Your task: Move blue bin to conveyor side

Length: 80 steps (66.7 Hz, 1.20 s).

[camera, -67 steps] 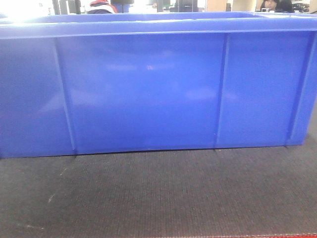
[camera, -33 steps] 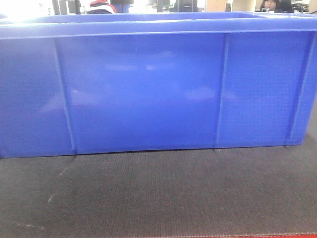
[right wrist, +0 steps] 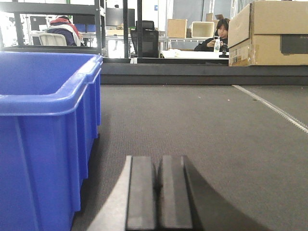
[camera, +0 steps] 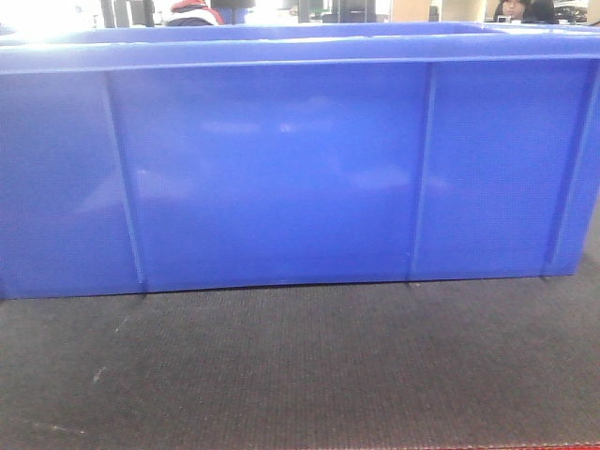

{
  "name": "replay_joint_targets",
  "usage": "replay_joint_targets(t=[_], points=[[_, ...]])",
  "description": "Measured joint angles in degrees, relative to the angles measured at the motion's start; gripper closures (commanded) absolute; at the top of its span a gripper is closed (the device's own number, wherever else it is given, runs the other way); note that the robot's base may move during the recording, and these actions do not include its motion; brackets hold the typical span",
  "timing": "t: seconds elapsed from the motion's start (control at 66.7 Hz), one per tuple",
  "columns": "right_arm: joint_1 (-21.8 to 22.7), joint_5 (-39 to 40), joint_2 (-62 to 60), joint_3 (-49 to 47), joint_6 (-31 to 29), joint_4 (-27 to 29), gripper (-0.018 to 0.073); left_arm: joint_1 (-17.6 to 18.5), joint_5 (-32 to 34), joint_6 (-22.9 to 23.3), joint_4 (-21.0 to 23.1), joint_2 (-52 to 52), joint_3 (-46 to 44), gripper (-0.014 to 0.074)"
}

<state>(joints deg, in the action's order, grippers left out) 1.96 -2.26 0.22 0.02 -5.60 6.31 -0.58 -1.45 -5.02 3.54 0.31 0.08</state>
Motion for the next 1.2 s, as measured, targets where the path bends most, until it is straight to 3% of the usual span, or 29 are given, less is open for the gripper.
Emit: replay_joint_targets(t=[1.199], points=[[-2.1,1.8,0.0,0.0,2.4,-1.5,0.0648,0.0,0.0,0.0,0.0,0.0,0.0,0.0594]])
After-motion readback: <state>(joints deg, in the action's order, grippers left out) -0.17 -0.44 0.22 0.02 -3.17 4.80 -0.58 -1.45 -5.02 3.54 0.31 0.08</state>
